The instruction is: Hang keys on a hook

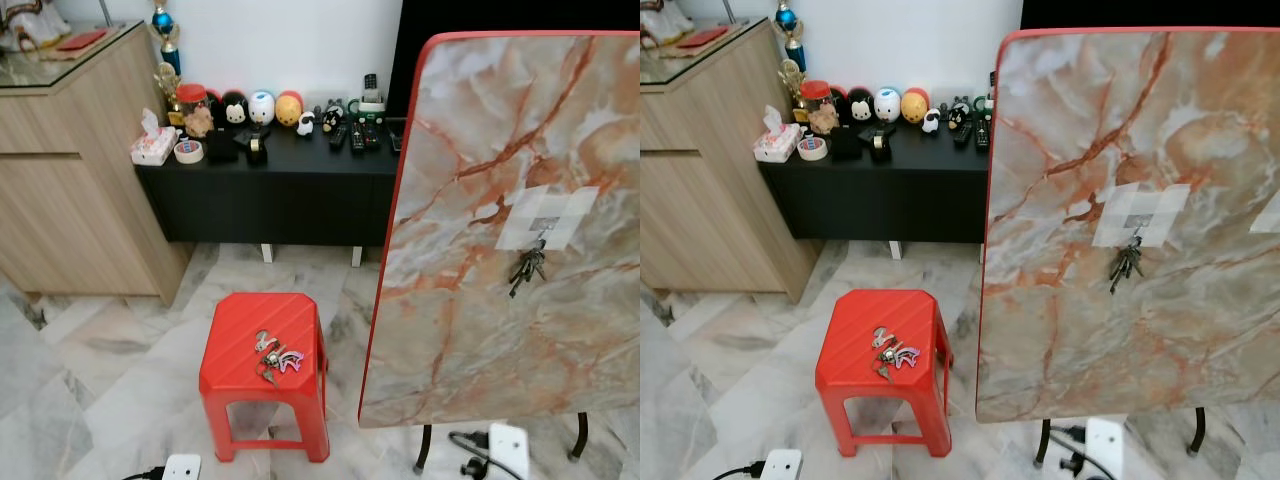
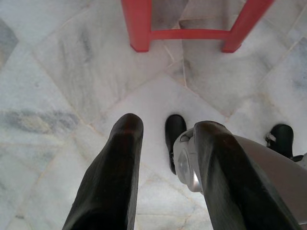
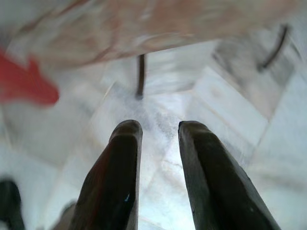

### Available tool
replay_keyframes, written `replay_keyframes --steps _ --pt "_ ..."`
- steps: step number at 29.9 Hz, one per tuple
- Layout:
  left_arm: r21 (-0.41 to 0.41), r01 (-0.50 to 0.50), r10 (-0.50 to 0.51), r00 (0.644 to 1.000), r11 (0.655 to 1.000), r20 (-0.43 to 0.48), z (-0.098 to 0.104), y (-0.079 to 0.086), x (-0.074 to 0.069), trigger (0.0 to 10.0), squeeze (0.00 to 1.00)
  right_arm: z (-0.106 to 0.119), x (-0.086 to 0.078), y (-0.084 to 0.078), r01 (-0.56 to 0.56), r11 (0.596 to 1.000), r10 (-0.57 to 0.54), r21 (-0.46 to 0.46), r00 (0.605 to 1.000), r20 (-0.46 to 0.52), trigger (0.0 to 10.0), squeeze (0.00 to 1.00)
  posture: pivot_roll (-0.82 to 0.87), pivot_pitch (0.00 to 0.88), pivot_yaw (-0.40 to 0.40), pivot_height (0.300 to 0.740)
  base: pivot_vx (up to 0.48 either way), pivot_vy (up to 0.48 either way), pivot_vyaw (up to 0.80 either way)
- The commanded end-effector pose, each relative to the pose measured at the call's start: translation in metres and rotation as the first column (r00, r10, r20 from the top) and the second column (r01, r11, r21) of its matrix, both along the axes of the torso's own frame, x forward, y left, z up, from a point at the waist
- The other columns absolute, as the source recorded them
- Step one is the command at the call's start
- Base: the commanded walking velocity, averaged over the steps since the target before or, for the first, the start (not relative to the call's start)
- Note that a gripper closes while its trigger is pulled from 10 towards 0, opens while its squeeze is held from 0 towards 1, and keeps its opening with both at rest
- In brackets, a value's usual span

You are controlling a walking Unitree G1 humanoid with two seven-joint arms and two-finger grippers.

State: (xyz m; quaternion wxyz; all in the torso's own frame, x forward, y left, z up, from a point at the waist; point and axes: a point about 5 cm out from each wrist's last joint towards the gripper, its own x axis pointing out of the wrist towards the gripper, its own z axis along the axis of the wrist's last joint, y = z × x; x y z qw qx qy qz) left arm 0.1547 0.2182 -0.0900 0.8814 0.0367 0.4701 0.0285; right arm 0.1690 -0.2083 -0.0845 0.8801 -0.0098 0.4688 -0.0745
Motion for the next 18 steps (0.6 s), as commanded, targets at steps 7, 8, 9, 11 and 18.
replay_keyframes --steps 7,8,9,11,18 --pt "0.011 0.029 -0.029 0.999 1.0 -0.028 -0.001 0.002 -0.004 10.0 0.0 -0.005 -0.003 0.005 0.203 0.975 -0.203 0.09 0.979 -0.012 10.0 0.0 -0.02 0.0 0.019 0.74 0.0 0.0 0.0" --pt "0.009 0.029 -0.029 0.999 1.0 -0.03 -0.002 0.002 -0.004 10.0 0.0 -0.006 -0.005 0.005 0.226 0.969 -0.225 0.099 0.974 -0.024 10.0 0.0 -0.02 0.0 0.019 0.74 0.0 0.0 0.0" --pt "0.007 0.028 -0.027 0.999 1.0 -0.03 -0.002 0.002 -0.005 10.0 0.0 -0.007 -0.008 0.005 0.238 0.966 -0.236 0.103 0.971 -0.036 10.0 0.0 -0.02 0.0 0.019 0.74 0.0 0.0 0.0" --pt "0.005 0.019 -0.019 0.999 1.0 -0.035 -0.002 0.002 -0.006 10.0 0.0 -0.01 -0.014 0.003 0.2 0.976 -0.196 0.081 0.979 -0.053 10.0 0.0 0.0 0.0 0.014 0.74 0.0 0.0 0.0" --pt "0.009 0.018 -0.017 0.999 1.0 -0.041 -0.002 0.004 -0.007 10.0 0.0 -0.01 -0.02 -0.008 0.198 0.978 -0.195 0.062 0.979 -0.049 10.0 0.0 0.01 0.0 0.015 0.74 0.0 0.276 0.57"
